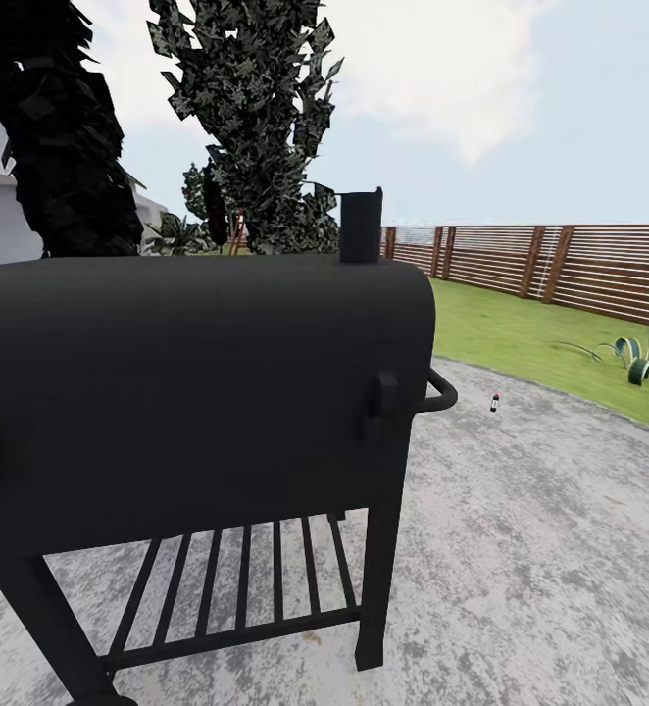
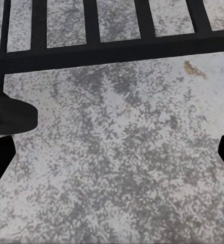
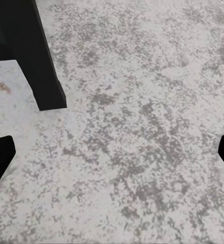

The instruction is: In the garden, pick up the pesticide atomizer on the floor and spray pesticide onto both trees until each tree trunk is fully covered.

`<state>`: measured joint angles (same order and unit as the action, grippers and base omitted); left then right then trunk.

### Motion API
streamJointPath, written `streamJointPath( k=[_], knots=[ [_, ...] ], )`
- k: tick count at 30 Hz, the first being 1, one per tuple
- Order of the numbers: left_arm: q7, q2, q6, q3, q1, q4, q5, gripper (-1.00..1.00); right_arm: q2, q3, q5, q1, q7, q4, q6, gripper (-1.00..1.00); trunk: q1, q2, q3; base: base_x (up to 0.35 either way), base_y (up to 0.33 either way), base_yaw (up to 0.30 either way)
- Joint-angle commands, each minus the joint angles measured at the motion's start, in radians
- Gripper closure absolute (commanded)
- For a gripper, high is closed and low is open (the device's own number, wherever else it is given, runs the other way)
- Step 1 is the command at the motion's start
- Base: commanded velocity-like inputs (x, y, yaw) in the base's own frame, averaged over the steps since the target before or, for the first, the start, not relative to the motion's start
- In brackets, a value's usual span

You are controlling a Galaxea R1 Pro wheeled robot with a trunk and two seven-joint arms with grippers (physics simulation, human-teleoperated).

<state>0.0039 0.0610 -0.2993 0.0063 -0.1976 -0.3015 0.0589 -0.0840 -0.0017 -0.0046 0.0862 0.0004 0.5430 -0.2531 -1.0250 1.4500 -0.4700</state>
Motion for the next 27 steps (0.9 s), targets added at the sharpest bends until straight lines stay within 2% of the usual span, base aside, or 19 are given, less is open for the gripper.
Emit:
streamJointPath(
  k=[1,23,27],
  knots=[
    [-0.002,0.001,0.0,0.0,0.001,0.001,0.002,-1.0,0.0,-0.001,0.0,0.0,-0.001,0.0,0.001,-1.0,0.0,0.0,0.0,0.0,0.0,-0.125],
    [-0.009,-0.005,-0.004,-0.017,0.01,0.001,-0.008,-1.0,0.0,-0.006,0.0,0.001,-0.003,-0.005,0.002,-1.0,0.0,0.0,0.0,0.0,0.0,-0.256],
    [-0.009,-0.006,-0.003,-0.017,0.01,0.001,-0.008,-1.0,0.0,-0.006,0.0,0.001,-0.003,-0.005,0.002,-1.0,-0.015,0.028,-0.013,0.0,0.0,-0.267]
  ],
)
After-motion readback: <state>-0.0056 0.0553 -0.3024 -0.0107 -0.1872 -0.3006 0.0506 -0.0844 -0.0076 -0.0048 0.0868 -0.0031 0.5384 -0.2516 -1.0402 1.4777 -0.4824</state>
